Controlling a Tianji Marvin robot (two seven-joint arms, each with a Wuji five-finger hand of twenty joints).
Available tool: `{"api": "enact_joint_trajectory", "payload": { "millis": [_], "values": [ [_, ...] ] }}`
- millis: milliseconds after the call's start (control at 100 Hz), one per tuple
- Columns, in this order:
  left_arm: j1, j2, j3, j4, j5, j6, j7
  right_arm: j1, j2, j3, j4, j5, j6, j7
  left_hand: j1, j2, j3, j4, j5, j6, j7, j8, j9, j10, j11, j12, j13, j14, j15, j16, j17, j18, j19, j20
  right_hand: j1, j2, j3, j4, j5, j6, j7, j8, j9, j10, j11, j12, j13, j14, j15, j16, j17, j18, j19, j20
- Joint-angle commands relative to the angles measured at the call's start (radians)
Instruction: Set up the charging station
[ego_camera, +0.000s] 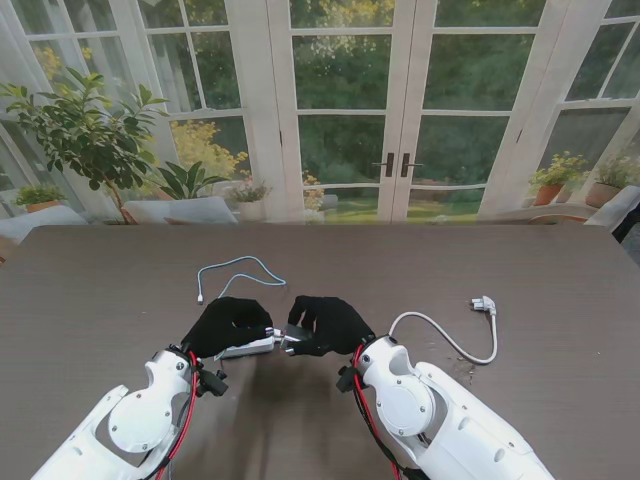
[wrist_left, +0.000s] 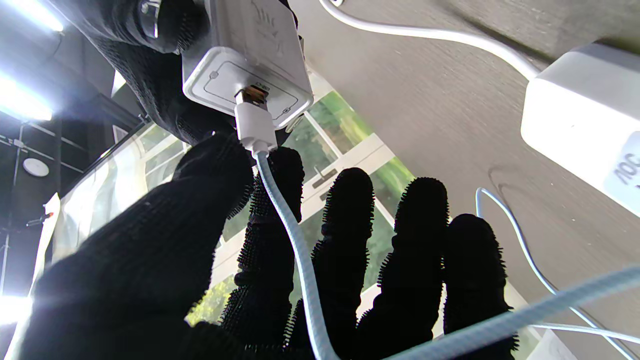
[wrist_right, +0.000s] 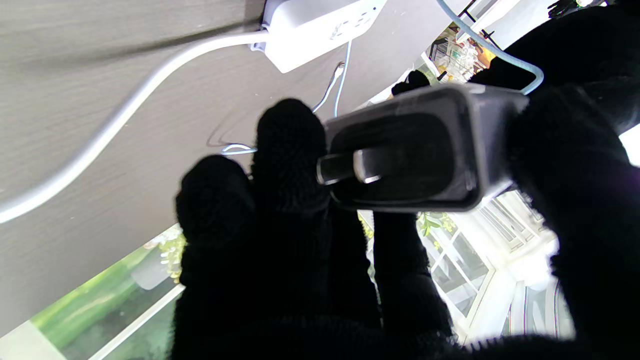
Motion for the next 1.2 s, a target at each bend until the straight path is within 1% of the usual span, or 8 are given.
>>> {"api": "enact_joint_trajectory", "payload": {
  "millis": [0, 250, 540, 590, 640, 1040, 1130, 1190],
  "values": [
    [0.002, -0.003, 0.002, -0.002, 0.005, 0.003, -0.012, -0.005, -0.003, 0.001, -0.013, 0.002, 0.002, 0.014, 0.017, -0.045, 0.01, -0.024, 0.031, -0.007, 0.033, -0.002, 0.026, -0.011, 0.014, 0.017, 0.034, 0.013, 0.029, 0.02, 0.014, 0.035, 0.045, 0.023, 0.187, 0.079, 0.192, 0.067, 0.059, -0.173, 0.294, 0.062, 0.068, -0.096, 0.087, 0.042, 0.039, -0.042, 0.031, 0.123, 0.007, -0.038, 0.025, 0.016],
    [-0.004, -0.005, 0.01, 0.003, 0.001, 0.006, -0.007, -0.003, -0.003, 0.002, -0.011, 0.005, 0.003, 0.016, 0.036, -0.045, 0.07, -0.025, 0.039, 0.011, 0.06, -0.018, 0.064, -0.017, 0.011, 0.161, 0.071, 0.01, 0.052, 0.022, 0.044, 0.043, 0.07, 0.025, 0.189, 0.078, 0.193, 0.068, 0.059, -0.174, 0.295, 0.063, 0.069, -0.096, 0.088, 0.042, 0.041, -0.043, 0.033, 0.124, 0.008, -0.038, 0.025, 0.015],
    [0.001, 0.002, 0.004, -0.004, -0.018, 0.008, -0.043, -0.005, -0.001, 0.003, -0.015, 0.014, 0.006, 0.028, -0.191, -0.096, 0.15, -0.056, 0.054, 0.032, -0.11, 0.078, 0.037, -0.013, 0.012, 0.014, 0.05, 0.012, 0.052, 0.024, 0.032, 0.035, 0.078, 0.032, 0.195, 0.07, 0.207, 0.065, 0.066, -0.15, 0.301, 0.075, 0.083, -0.084, 0.103, 0.06, 0.043, -0.058, 0.094, 0.148, 0.035, -0.031, 0.034, 0.016],
    [0.003, 0.004, 0.001, -0.007, -0.017, 0.011, -0.053, -0.005, -0.001, 0.003, -0.015, 0.014, 0.007, 0.027, -0.27, -0.092, 0.19, 0.01, 0.054, 0.048, -0.172, 0.096, 0.024, -0.01, 0.009, 0.015, 0.041, 0.011, 0.05, 0.025, 0.025, 0.033, 0.075, 0.033, 0.195, 0.067, 0.21, 0.064, 0.066, -0.147, 0.302, 0.077, 0.085, -0.083, 0.103, 0.062, 0.042, -0.061, 0.099, 0.15, 0.04, -0.029, 0.034, 0.016],
    [0.006, 0.007, -0.003, -0.011, -0.016, 0.018, -0.062, -0.005, -0.002, 0.004, -0.016, 0.016, 0.008, 0.027, -0.298, -0.099, 0.185, 0.02, 0.037, 0.055, -0.191, 0.096, 0.012, -0.007, 0.005, 0.014, 0.034, 0.01, 0.048, 0.025, 0.018, 0.031, 0.073, 0.033, 0.195, 0.067, 0.212, 0.063, 0.068, -0.143, 0.302, 0.079, 0.087, -0.082, 0.102, 0.063, 0.042, -0.059, 0.106, 0.152, 0.044, -0.029, 0.032, 0.015],
    [0.023, 0.019, -0.023, -0.036, 0.03, 0.084, -0.096, -0.006, -0.003, 0.005, -0.015, 0.026, 0.01, 0.03, -0.209, -0.058, 0.187, 0.044, -0.006, 0.111, -0.252, 0.099, 0.013, 0.0, 0.014, 0.004, 0.076, -0.006, 0.067, 0.03, 0.049, 0.041, 0.082, 0.04, 0.199, 0.058, 0.219, 0.063, 0.073, -0.137, 0.299, 0.082, 0.097, -0.075, 0.096, 0.068, 0.041, -0.07, 0.128, 0.161, 0.065, -0.026, 0.026, 0.014],
    [0.018, 0.016, -0.017, -0.028, 0.019, 0.077, -0.09, -0.006, -0.003, 0.005, -0.015, 0.029, 0.01, 0.031, -0.135, -0.072, 0.139, -0.03, 0.012, 0.09, -0.177, 0.12, 0.044, -0.006, 0.036, 0.002, 0.11, -0.006, 0.091, 0.032, 0.074, 0.046, 0.102, 0.042, 0.198, 0.059, 0.218, 0.062, 0.076, -0.134, 0.299, 0.081, 0.099, -0.075, 0.095, 0.069, 0.042, -0.075, 0.129, 0.162, 0.07, -0.03, 0.025, 0.014],
    [0.012, 0.012, -0.01, -0.019, 0.01, 0.068, -0.077, -0.006, -0.003, 0.005, -0.015, 0.031, 0.01, 0.032, -0.072, -0.08, 0.103, -0.039, 0.02, 0.08, -0.061, 0.064, 0.079, -0.012, 0.055, 0.009, 0.143, -0.007, 0.121, 0.037, 0.106, 0.049, 0.132, 0.042, 0.199, 0.058, 0.219, 0.063, 0.076, -0.134, 0.298, 0.081, 0.099, -0.074, 0.094, 0.069, 0.042, -0.074, 0.13, 0.163, 0.072, -0.031, 0.024, 0.014]
  ]
}}
